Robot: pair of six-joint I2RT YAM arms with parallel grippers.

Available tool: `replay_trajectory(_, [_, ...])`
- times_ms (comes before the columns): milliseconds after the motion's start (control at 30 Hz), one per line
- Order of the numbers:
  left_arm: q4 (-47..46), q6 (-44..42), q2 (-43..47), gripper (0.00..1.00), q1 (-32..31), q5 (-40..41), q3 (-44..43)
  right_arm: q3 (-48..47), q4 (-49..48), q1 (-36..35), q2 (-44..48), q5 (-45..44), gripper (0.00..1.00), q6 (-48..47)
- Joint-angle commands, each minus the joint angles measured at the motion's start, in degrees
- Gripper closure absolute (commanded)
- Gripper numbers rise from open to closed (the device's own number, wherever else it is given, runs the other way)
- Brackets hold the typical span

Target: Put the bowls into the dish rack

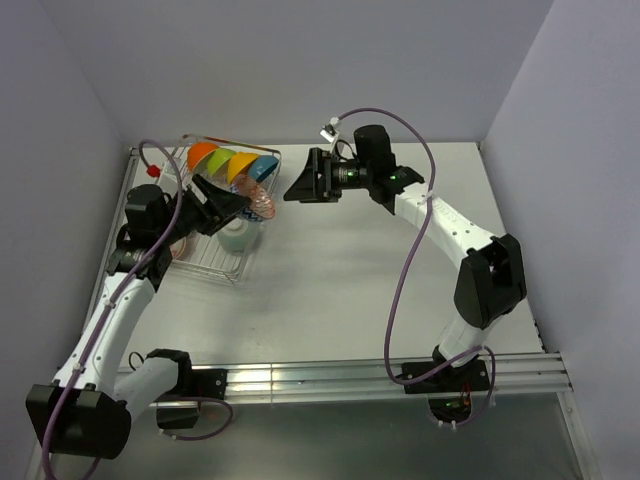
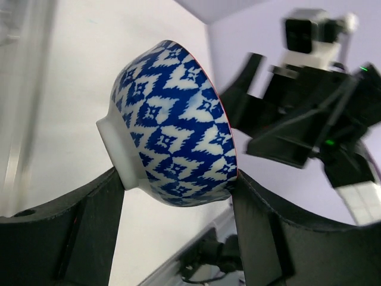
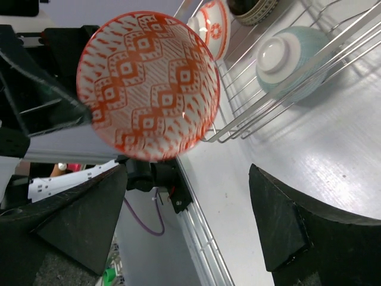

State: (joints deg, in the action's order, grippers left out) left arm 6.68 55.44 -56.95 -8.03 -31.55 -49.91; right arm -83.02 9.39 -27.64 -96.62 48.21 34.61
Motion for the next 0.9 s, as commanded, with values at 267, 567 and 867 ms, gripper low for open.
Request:
replay_trajectory(267, [30.83, -26.86, -3.33, 1.0, 4.43, 25.38, -18.1, -2.06, 4.94, 2.94, 3.19, -1.71, 0.09, -5.08])
replay_trajectory(567, [39.11, -36.01, -10.1, 1.0, 3.82, 33.84, -18.47, -3.37, 5.82, 3.03, 1.78, -1.97, 0.09, -5.34])
replay_trajectory(867, [39.12, -46.03, -15.38, 1.0, 0.56, 35.85, -17.59, -3.2, 6.79, 3.03, 1.26, -2.06, 0.08, -6.13])
